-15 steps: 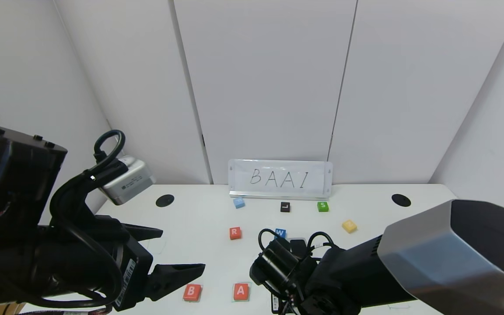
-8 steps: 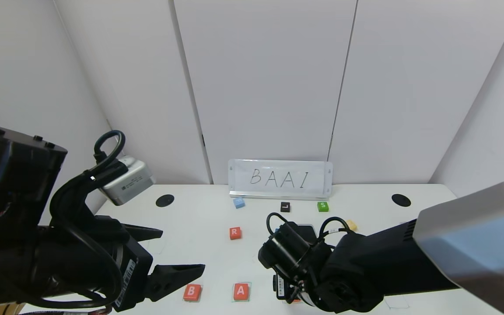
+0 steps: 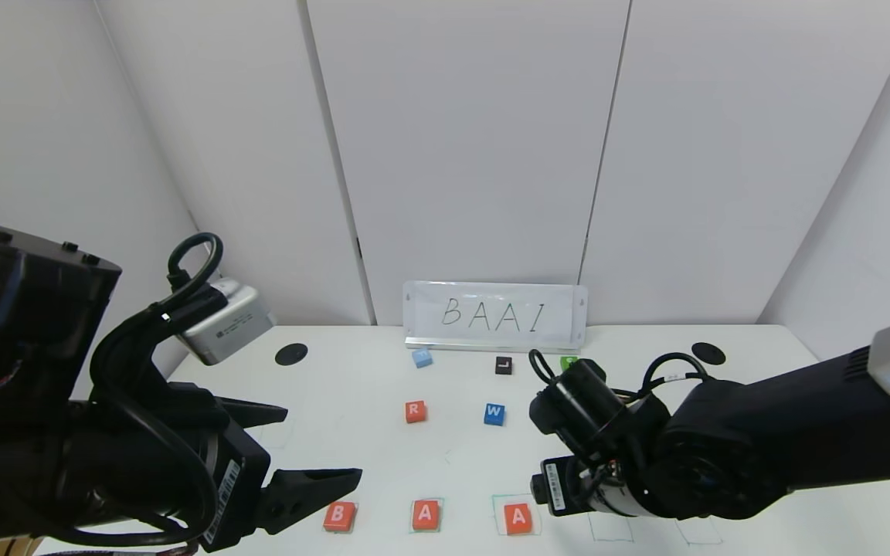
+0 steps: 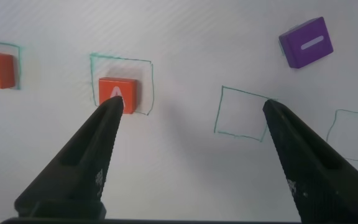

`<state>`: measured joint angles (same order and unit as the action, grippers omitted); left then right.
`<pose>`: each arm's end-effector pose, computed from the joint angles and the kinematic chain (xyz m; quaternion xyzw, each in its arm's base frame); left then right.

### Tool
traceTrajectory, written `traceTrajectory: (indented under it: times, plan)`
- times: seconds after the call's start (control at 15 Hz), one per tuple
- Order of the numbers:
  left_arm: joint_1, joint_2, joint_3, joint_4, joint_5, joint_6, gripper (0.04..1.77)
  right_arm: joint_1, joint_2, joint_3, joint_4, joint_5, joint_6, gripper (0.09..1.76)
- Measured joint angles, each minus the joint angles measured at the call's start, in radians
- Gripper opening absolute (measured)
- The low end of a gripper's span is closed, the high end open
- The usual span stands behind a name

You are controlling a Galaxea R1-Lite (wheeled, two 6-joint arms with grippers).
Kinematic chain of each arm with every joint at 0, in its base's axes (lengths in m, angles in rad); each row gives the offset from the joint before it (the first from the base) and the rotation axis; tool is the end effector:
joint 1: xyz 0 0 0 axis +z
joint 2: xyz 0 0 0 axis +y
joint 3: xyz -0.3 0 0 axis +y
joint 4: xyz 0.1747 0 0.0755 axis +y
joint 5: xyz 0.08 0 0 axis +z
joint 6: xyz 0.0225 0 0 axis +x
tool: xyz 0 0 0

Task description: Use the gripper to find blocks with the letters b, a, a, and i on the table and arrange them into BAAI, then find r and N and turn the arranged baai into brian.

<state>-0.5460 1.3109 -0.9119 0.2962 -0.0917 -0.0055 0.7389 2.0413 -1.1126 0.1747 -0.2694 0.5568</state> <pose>0.1629 -0.1014 0.2260 0.0743 0.3327 -0.2938 0.8930 0.2605 0.2292 0.0819 -0.0158 0.4957 0.0643 0.8660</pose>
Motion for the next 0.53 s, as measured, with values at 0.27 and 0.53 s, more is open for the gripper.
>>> traceTrajectory:
  times: [0.27,0.53]
  plan:
    - [-0.005,0.003,0.002,0.001,0.000,0.000,1.72,-0.082,-0.054,0.055,-0.001,0.063,-0.167,1.66]
    - [-0.006,0.002,0.002,0.001,0.000,0.000,1.72,-0.162,-0.061,0.077,-0.007,0.153,-0.315,1.68]
